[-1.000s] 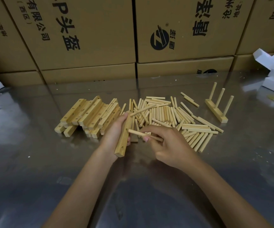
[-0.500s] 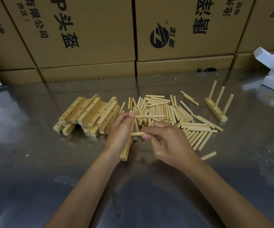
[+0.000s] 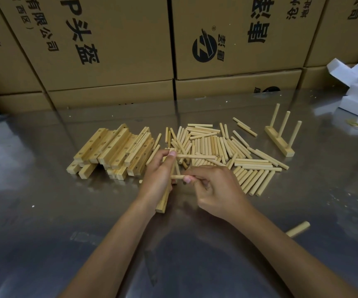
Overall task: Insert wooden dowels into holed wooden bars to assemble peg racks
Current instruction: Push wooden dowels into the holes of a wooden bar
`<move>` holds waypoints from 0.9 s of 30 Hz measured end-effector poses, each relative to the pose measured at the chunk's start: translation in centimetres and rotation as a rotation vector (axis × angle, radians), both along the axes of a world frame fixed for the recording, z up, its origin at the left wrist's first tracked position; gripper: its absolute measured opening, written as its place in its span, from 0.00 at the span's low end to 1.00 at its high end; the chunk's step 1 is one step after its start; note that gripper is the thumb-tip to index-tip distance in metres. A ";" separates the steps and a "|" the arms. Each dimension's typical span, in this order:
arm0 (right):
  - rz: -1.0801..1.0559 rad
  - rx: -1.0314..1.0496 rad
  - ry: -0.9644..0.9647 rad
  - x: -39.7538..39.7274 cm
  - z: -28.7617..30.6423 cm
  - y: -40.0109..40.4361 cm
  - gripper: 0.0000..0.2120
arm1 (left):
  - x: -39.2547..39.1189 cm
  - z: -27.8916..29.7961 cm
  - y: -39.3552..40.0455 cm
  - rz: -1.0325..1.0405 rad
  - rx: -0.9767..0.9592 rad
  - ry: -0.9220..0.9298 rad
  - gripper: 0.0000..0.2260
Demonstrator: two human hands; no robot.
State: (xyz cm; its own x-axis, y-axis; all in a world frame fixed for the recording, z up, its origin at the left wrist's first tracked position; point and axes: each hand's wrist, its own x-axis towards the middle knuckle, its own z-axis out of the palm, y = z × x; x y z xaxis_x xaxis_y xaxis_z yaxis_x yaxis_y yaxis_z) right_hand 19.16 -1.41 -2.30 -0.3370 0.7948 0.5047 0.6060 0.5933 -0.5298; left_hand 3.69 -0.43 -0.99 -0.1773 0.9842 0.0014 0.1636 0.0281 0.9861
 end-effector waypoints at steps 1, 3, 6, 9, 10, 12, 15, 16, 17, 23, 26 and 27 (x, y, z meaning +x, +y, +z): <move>0.001 -0.015 0.010 -0.1 -0.1 0.0 0.08 | 0.0 -0.1 0.0 -0.002 0.004 0.006 0.07; 0.013 -0.057 0.035 -0.1 -0.4 0.1 0.08 | 0.1 -0.2 0.1 -0.011 0.005 0.016 0.07; 0.038 -0.160 0.100 -0.1 -0.6 0.5 0.10 | 0.1 -0.2 0.1 -0.021 -0.013 0.002 0.07; 0.032 -0.247 0.202 -0.1 -0.7 0.6 0.11 | 0.3 -0.1 0.1 -0.020 -0.025 -0.012 0.06; 0.026 -0.254 0.220 -0.1 -0.7 0.5 0.12 | 0.3 -0.2 0.2 -0.014 -0.026 -0.015 0.07; 0.017 -0.262 0.242 -0.3 -0.8 0.4 0.12 | 0.2 -0.2 0.2 -0.009 -0.040 -0.024 0.07; 0.012 -0.285 0.269 -0.3 -0.8 0.3 0.13 | 0.1 -0.3 0.3 -0.010 -0.074 -0.045 0.09; 0.007 -0.292 0.277 -0.2 -0.7 0.3 0.13 | 0.1 -0.3 0.3 -0.013 -0.082 -0.051 0.09; 0.006 -0.303 0.284 -0.2 -0.7 0.4 0.13 | 0.1 -0.3 0.4 -0.017 -0.087 -0.059 0.09; 0.021 -0.318 0.270 -0.2 -0.4 0.3 0.11 | 0.1 -0.4 0.5 -0.006 -0.080 -0.081 0.09; 0.038 -0.316 0.274 0.2 0.4 0.5 0.08 | 0.4 -0.4 0.3 0.024 -0.054 -0.117 0.08; 0.037 -0.308 0.278 0.3 0.7 0.6 0.07 | 0.5 -0.4 0.3 0.032 -0.056 -0.135 0.08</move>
